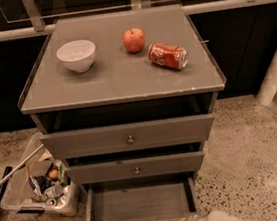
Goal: Close bottom drawer
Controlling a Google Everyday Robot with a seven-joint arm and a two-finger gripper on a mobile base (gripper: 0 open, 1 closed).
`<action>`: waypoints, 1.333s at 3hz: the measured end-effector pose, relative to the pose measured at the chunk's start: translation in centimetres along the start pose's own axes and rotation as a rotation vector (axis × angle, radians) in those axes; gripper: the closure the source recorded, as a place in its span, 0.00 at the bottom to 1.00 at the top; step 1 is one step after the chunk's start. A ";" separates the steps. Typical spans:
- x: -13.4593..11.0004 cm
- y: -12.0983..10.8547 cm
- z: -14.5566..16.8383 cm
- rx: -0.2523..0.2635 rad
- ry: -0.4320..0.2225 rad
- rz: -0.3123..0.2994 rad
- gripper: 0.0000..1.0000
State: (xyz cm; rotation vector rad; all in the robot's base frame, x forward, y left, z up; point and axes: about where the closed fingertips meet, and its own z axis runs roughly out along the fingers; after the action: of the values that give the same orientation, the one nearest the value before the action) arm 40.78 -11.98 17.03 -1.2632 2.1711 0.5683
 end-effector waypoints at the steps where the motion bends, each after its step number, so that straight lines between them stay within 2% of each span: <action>1: 0.0 0.0 0.0 0.000 0.000 -0.001 0.82; 4: 0.0 0.0 0.0 0.000 0.000 -0.001 0.12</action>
Offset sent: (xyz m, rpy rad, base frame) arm 0.0002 0.0002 -0.0001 -0.0003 -0.0008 0.0004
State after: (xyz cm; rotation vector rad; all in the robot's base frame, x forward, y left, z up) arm 40.80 -11.95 17.02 -1.2640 2.1702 0.5676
